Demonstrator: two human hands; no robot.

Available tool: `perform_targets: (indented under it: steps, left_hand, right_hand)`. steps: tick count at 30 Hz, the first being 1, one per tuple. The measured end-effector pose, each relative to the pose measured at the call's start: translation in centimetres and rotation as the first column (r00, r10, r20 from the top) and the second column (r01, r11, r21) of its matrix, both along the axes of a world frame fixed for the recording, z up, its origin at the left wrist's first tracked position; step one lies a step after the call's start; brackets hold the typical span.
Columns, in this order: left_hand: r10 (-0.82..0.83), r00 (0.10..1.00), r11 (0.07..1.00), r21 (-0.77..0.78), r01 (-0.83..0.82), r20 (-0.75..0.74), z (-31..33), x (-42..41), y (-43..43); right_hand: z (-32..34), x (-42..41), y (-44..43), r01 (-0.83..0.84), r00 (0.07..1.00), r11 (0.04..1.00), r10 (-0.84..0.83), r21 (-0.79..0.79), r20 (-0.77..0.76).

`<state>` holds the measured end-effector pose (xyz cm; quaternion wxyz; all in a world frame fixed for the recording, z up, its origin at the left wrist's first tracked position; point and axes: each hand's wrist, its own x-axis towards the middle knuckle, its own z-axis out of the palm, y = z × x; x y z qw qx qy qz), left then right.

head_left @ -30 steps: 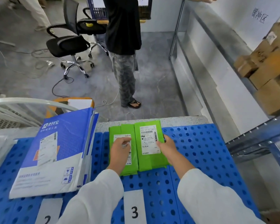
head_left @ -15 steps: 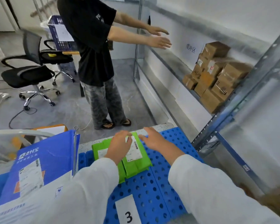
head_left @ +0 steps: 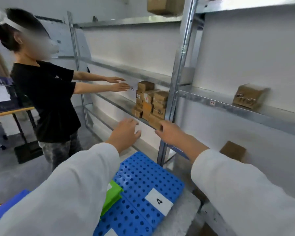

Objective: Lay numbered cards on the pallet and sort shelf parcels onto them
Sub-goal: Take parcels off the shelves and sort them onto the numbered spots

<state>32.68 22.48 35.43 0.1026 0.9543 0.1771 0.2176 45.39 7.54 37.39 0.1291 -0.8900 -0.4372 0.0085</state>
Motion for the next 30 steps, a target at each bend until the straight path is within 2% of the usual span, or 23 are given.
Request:
perform_targets:
  steps: [5,10,15,17,21,25,30]
  left_hand:
    - [-0.174,0.981,0.982,0.086,0.167,0.084,3.0,1.4,-8.6]
    - [-0.356,0.929,0.932,0.103,0.347,0.097,4.2,-0.3,-19.2]
    - [-0.484,0.873,0.871,0.12,0.476,0.056,3.2,-3.3,-30.4]
    - [-0.541,0.84,0.837,0.131,0.531,0.049,2.7,-4.3,-35.1]
    - [-0.657,0.754,0.748,0.129,0.651,0.001,1.1,-6.6,-43.7]
    - [-0.731,0.682,0.681,0.079,0.728,0.013,-0.8,-8.4,-50.4]
    - [-0.805,0.591,0.588,0.057,0.807,-0.057,-4.2,-9.4,-57.1]
  right_hand:
    - [3.1,-0.2,-11.0,0.16,0.985,0.986,-0.162,0.036,0.066]
    - [3.2,-3.8,-22.8,0.333,0.941,0.935,-0.339,0.122,0.025]
    - [1.2,-9.6,-36.0,0.462,0.883,0.884,-0.466,0.074,0.049]
    - [0.6,-12.2,-41.5,0.518,0.854,0.852,-0.521,0.075,0.016]
    - [-0.6,-17.7,-50.9,0.638,0.769,0.761,-0.623,0.118,-0.143]
    - [-1.8,-22.1,-58.1,0.737,0.673,0.666,-0.709,0.112,-0.211]
    - [-4.3,-25.9,-65.0,0.817,0.571,0.569,-0.775,0.092,-0.273]
